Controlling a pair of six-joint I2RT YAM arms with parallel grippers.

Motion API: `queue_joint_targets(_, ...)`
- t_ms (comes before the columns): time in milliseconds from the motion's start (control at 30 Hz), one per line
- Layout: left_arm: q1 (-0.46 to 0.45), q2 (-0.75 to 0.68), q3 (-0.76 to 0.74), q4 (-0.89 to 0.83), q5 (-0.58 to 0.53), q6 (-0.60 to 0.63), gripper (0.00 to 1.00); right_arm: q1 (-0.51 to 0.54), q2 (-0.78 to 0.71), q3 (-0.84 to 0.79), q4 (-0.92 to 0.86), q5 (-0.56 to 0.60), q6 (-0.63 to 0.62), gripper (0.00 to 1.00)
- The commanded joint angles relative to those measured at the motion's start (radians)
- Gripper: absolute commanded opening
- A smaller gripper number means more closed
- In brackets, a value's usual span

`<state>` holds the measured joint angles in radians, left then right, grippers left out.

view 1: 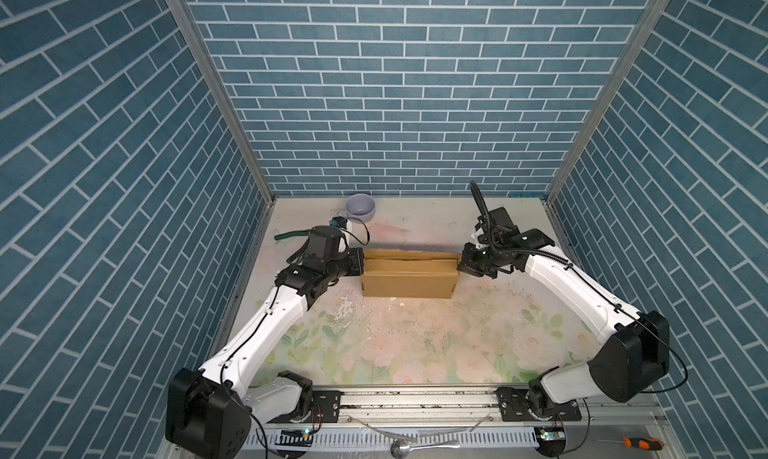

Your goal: Fold the paper box

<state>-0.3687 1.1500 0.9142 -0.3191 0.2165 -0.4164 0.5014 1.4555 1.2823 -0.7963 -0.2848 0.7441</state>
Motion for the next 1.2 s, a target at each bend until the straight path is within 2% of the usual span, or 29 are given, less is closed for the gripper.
queue_joint_targets(0,-0.014,-0.042,-0.066,0.055,-0.008,-0.041,0.0,0.008,-0.001,-0.049,-0.057,0.024,0.061,0.0)
queue_joint_targets(267,-0.013,-0.034,-0.095,0.059,-0.038,-0.079,0.0,0.012,0.003,-0.047,-0.059,0.031,0.066,0.0)
queue_joint_targets(700,-0.013,-0.106,-0.317,0.205,-0.078,-0.082,0.0,0.023,-0.006,-0.052,-0.057,0.035,0.084,0.0)
queue_joint_targets(1033,-0.015,-0.121,-0.349,0.209,-0.085,-0.05,0.0,0.024,0.023,0.056,-0.174,0.038,0.006,0.0)
queue_joint_targets(1167,-0.015,-0.112,-0.349,0.211,-0.08,-0.043,0.0,0.026,0.028,0.052,-0.177,0.042,0.0,0.0)
